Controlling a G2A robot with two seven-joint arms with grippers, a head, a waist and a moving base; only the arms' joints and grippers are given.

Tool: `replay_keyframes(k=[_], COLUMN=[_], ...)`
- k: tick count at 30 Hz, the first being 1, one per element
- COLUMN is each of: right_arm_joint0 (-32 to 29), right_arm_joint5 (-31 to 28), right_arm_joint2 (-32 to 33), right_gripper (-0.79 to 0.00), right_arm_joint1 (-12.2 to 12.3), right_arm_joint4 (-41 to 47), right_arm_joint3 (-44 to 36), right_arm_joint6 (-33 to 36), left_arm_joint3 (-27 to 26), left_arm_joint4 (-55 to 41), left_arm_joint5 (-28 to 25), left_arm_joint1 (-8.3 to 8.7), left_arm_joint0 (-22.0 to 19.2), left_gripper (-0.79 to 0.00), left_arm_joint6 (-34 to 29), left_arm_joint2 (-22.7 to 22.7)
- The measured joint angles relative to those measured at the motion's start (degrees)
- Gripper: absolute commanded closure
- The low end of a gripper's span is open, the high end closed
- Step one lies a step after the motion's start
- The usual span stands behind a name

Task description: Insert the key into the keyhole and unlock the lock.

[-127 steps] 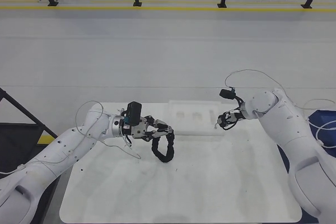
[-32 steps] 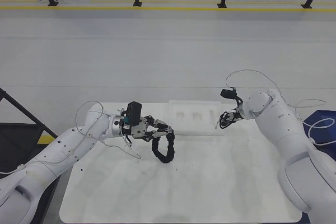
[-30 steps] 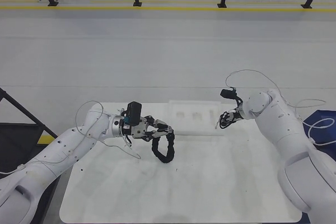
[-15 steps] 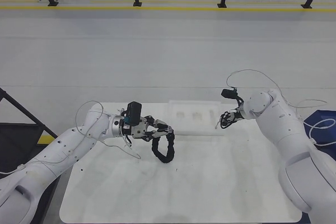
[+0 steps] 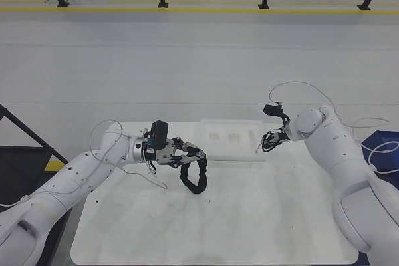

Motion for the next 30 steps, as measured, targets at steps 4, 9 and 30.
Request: replay_keyframes(k=[4, 9, 30], right_arm_joint0=[-0.3, -0.7, -1.5], right_arm_joint5=[0.2, 0.5, 0.0], right_arm_joint2=[0.2, 0.5, 2.0], right_gripper=[0.0, 0.0, 0.0], right_arm_joint1=[0.1, 0.1, 1.1], right_arm_joint4=[-0.2, -0.4, -1.5], right_arm_joint3=[-0.3, -0.4, -2.8], right_arm_joint6=[0.1, 0.1, 0.6], left_arm_joint3=[0.0, 0.0, 0.0], left_arm_joint4=[0.0, 0.0, 0.0], left_arm_joint5=[0.0, 0.0, 0.0], left_arm_joint1=[0.0, 0.0, 0.0], left_arm_joint0=[0.0, 0.0, 0.0], left_gripper=[0.0, 0.0, 0.0], left_arm_joint6=[0.0, 0.0, 0.0], left_arm_joint2=[0.0, 0.0, 0.0])
